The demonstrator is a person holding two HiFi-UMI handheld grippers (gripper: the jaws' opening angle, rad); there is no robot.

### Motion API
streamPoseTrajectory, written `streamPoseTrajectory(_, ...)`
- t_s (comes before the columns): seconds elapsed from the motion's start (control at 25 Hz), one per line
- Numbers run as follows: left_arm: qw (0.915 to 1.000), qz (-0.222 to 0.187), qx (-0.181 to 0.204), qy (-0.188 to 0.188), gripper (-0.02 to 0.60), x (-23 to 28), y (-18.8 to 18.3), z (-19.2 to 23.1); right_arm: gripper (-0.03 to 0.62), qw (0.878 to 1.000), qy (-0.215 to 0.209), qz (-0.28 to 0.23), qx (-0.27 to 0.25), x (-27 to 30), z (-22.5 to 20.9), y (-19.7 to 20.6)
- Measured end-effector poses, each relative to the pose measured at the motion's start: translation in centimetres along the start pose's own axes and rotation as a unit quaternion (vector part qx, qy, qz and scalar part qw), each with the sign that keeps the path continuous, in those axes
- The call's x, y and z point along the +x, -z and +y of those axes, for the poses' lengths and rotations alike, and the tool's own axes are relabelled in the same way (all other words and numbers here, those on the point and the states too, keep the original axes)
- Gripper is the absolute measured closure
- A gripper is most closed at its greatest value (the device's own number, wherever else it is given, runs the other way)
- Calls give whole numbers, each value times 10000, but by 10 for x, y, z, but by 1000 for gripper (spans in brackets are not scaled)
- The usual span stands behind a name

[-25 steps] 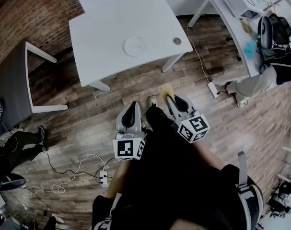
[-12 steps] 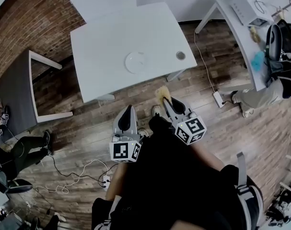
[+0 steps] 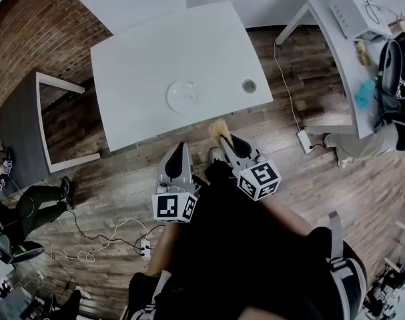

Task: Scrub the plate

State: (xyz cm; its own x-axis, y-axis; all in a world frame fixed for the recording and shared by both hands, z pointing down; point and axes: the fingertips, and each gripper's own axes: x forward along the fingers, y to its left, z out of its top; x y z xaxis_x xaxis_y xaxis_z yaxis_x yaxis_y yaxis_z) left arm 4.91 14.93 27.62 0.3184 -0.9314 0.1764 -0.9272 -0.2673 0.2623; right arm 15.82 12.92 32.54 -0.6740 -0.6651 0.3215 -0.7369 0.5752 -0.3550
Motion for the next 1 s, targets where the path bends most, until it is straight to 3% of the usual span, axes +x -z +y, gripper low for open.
streamPoseTrajectory(0.24,9997,41,-67,-221,578,18,-4,12,546,9998,-123,166,-8,20,-14,-3)
streamPoseTrajectory(0.48,9998,87,-103,-169,578,37,-6,32,546,9998,-79,208,0,47,-18,-8)
streamPoseTrajectory(1.0,9986,294,-100,417,578,77,-17,110,546,9963,688,511,69,113,-19,2)
